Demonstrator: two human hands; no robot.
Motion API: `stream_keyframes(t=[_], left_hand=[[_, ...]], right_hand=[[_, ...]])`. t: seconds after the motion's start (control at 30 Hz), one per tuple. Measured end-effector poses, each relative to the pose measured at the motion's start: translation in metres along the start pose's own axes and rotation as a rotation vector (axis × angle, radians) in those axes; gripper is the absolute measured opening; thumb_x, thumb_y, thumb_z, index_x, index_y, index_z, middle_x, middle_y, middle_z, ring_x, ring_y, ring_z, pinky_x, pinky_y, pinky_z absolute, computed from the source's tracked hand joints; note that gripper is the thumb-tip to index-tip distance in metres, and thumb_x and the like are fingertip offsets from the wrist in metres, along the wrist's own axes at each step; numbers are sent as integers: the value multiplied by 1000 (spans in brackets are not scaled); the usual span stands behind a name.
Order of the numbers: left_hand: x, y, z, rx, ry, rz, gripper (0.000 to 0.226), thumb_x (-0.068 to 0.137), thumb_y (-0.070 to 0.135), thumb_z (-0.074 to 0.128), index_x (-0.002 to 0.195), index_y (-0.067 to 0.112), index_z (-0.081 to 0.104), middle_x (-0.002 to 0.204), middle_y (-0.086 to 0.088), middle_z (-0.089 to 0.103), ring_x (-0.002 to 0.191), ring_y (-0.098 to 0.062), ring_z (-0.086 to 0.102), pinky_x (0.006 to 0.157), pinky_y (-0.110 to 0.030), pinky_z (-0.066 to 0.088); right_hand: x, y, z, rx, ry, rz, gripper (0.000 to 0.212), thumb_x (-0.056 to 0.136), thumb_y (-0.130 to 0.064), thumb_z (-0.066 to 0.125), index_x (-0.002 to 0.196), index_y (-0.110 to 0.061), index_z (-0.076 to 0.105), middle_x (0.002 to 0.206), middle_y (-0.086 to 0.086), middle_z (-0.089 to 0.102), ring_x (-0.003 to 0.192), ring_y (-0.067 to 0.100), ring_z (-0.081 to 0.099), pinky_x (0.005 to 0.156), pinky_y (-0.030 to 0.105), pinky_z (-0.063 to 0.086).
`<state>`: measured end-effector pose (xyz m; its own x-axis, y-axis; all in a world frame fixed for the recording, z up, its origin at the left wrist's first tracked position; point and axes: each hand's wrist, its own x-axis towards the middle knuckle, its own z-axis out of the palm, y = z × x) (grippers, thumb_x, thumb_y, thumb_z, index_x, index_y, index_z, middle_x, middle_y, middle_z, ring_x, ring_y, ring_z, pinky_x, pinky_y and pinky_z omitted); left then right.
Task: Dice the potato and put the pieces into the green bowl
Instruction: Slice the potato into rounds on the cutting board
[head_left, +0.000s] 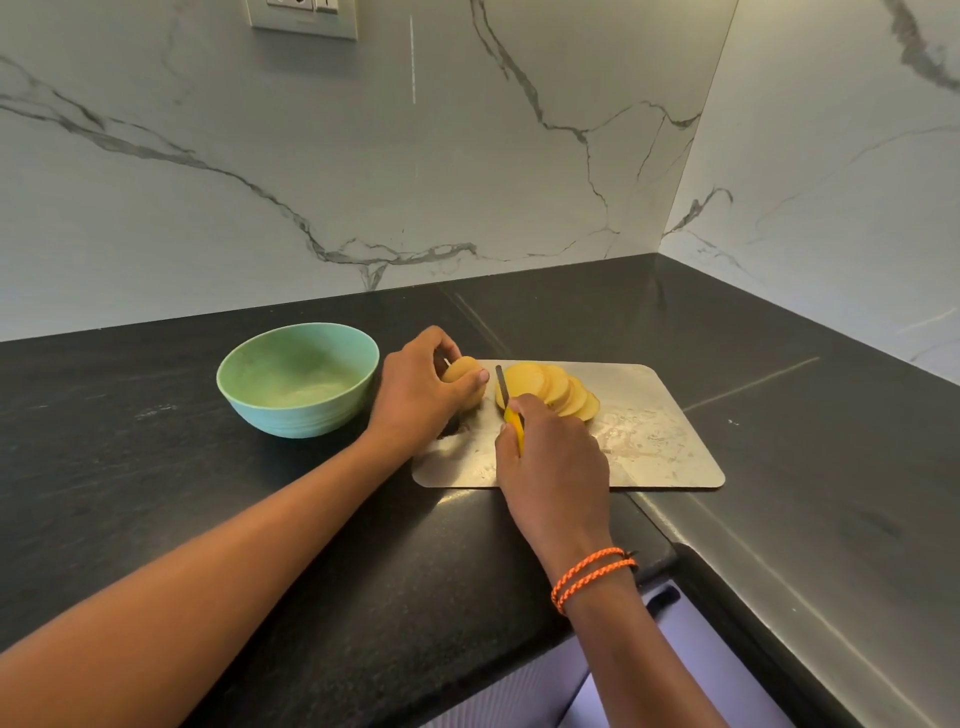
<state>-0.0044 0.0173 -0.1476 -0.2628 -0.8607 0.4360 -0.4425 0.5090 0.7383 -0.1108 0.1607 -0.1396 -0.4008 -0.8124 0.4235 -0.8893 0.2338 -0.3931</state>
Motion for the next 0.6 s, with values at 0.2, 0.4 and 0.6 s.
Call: stream_keyframes(t=[0.2, 0.4, 0.6], left_hand=[[1, 5, -8, -180, -313, 13, 33, 94, 24, 76, 124, 33, 67, 103, -3, 68, 65, -17, 73, 63, -32, 59], [5, 0, -21, -295, -498, 2, 48, 93, 24, 81, 137, 34, 66, 116, 3, 70, 79, -18, 75, 67, -32, 59], [3, -6, -23, -249, -434, 31, 53, 83, 47, 87, 131, 42, 66, 128, 9, 68, 101, -12, 75, 79, -34, 62]], right_hand=[[2, -1, 3, -10, -25, -45, 30, 105, -36, 47, 133, -29, 57, 102, -3, 71, 94, 20, 67, 69, 32, 47], [3, -2, 2, 11, -23, -38, 25, 104, -36, 50, 127, -29, 59, 101, -3, 71, 92, 21, 68, 73, 37, 56], [3, -2, 2, 11, -24, -52, 27, 106, -35, 49, 130, -29, 58, 99, -5, 71, 87, 16, 67, 69, 30, 52]])
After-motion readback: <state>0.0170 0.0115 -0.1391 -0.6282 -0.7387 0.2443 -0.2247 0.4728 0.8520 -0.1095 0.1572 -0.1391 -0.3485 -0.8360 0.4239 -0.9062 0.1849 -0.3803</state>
